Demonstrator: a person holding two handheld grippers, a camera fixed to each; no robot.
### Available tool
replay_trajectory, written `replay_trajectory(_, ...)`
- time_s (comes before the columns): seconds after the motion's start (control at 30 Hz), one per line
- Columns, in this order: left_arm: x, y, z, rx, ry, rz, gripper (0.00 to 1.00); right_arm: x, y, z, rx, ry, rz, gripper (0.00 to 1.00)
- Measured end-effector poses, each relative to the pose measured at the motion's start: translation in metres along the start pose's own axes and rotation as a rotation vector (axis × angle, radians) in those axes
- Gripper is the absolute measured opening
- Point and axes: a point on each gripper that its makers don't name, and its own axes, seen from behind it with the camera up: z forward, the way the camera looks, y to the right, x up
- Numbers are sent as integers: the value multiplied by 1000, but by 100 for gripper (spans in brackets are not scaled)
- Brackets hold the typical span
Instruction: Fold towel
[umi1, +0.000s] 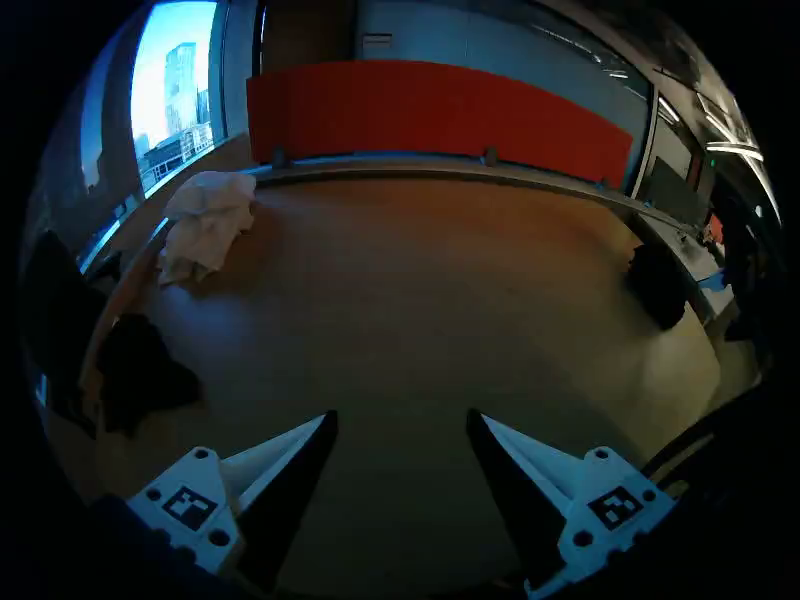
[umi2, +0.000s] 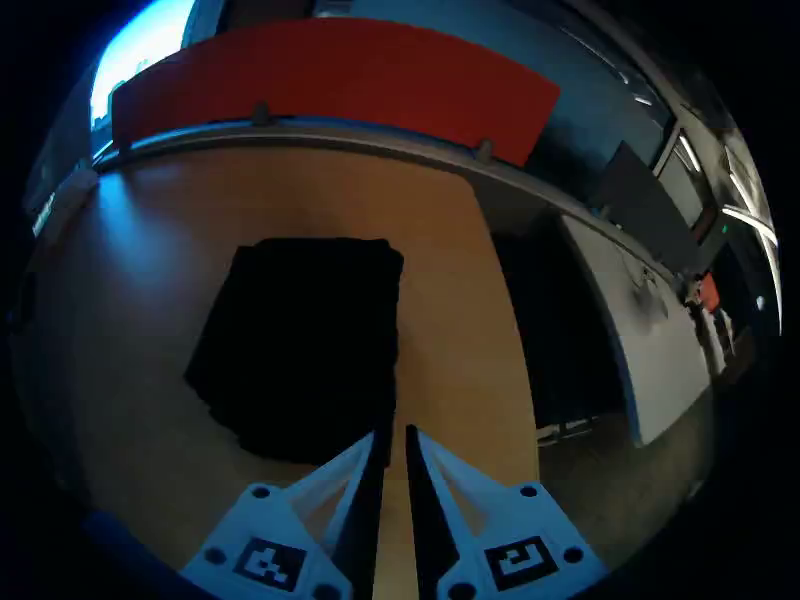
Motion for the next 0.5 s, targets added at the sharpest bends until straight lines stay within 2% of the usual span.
replay_trajectory(0.07,0,0,0,-1,0,2,95,1,1,-1,-2,6,6,29)
replay_trajectory(0.2,0,1,0,-3,1,2,95,5,2,-4,-5,20,14,62)
replay_trajectory(0.4,1,1,-1,-5,6,2,96,7,0,-7,-2,30,12,71)
replay_trajectory(0.5,1,0,-2,-4,7,0,95,9,-2,-8,-1,37,11,72)
